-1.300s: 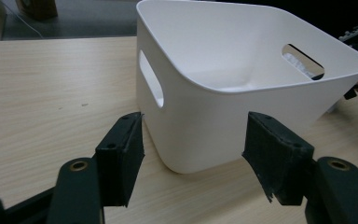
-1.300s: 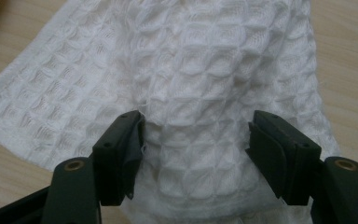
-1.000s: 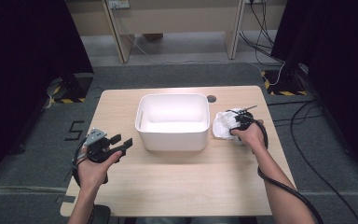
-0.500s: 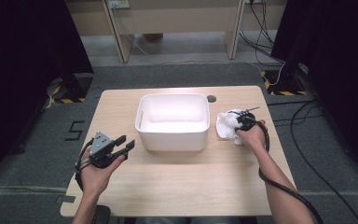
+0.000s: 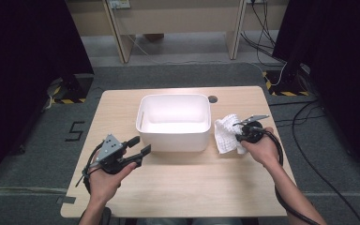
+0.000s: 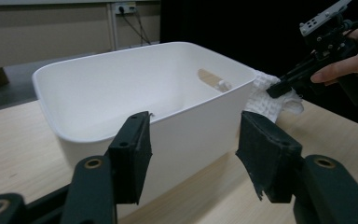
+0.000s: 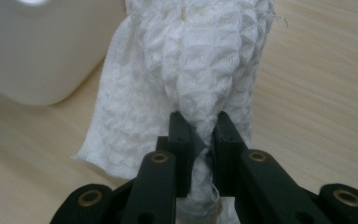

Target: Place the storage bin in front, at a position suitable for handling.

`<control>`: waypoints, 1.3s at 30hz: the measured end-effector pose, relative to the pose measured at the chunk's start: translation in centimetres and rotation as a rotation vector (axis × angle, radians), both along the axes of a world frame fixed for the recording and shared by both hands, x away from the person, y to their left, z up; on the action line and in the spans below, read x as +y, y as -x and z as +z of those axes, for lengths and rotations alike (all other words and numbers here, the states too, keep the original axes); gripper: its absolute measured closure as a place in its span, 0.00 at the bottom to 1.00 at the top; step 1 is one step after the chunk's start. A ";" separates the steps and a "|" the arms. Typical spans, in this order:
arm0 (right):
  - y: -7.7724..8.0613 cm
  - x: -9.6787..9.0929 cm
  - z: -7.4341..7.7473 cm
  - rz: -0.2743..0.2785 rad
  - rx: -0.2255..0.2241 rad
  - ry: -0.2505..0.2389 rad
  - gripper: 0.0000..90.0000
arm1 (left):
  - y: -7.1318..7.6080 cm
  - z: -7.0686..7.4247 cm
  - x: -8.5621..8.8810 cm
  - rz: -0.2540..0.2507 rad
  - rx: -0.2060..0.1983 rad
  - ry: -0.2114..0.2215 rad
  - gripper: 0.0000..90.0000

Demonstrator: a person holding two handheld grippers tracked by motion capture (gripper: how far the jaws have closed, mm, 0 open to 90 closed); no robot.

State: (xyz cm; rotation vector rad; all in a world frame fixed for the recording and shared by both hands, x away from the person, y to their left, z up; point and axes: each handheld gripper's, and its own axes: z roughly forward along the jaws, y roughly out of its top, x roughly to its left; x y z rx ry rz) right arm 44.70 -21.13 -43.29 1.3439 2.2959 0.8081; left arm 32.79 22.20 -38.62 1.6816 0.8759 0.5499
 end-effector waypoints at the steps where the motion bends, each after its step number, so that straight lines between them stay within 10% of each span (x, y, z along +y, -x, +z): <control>1: 0.0 0.0 0.0 0.000 0.000 0.000 0.90 | 0.0 0.1 -0.4 -0.013 -0.005 0.003 0.48; 25: 10.1 6.9 3.3 0.320 0.017 0.054 0.90 | 1.5 0.7 -10.0 -0.267 -0.053 -0.155 0.31; 39: 10.2 12.2 4.1 0.547 0.032 0.014 0.90 | -1.2 -1.0 -9.0 -0.446 -0.017 -0.302 0.17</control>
